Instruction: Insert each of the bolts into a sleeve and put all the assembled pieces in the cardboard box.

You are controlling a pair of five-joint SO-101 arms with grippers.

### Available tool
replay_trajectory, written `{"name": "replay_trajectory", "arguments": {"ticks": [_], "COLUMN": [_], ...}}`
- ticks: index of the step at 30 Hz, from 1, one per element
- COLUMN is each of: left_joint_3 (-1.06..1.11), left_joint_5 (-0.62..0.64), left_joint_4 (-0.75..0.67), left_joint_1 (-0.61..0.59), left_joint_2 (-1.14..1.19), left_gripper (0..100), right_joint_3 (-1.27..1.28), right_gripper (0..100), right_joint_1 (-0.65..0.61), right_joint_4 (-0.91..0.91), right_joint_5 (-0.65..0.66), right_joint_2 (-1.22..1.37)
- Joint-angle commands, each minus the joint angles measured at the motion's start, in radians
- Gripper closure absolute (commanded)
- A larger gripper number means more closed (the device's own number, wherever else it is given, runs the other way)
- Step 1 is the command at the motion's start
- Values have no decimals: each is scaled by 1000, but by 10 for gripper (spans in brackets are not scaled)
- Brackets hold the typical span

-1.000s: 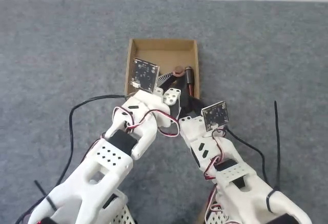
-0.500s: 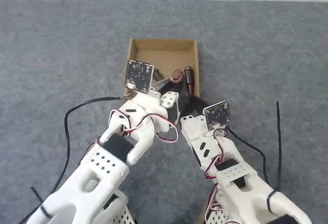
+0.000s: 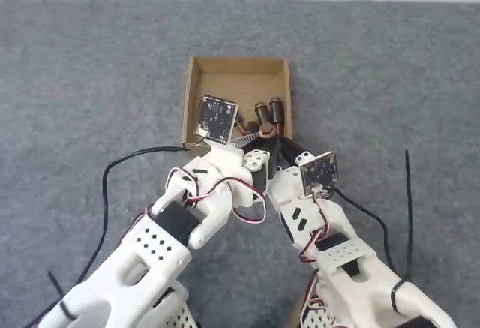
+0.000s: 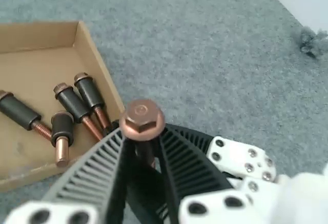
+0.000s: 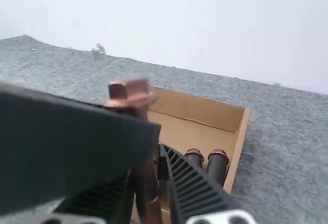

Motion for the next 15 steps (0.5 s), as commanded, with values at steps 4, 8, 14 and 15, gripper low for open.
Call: {"name": "replay_trajectory", "arguments": {"ticks": [4, 8, 14, 15], "left_joint_3": [-108, -225, -323, -328], "left_joint_5": [11, 12, 12, 12], "left_joint_4": [69, 212, 262, 262], "left_joint_1": [-130, -153, -155, -155], "left_joint_2": [-35, -35, -35, -35], "left_gripper": [988, 988, 988, 988], "right_joint_3": [15, 11, -8, -15], "right_gripper": [992, 992, 991, 990], "right_joint_1": [41, 38, 35, 27], "right_joint_4": [22, 85, 154, 180], "right_joint_5": [37, 103, 109, 109], "right_joint_2": [-28, -30, -30, -30]}}
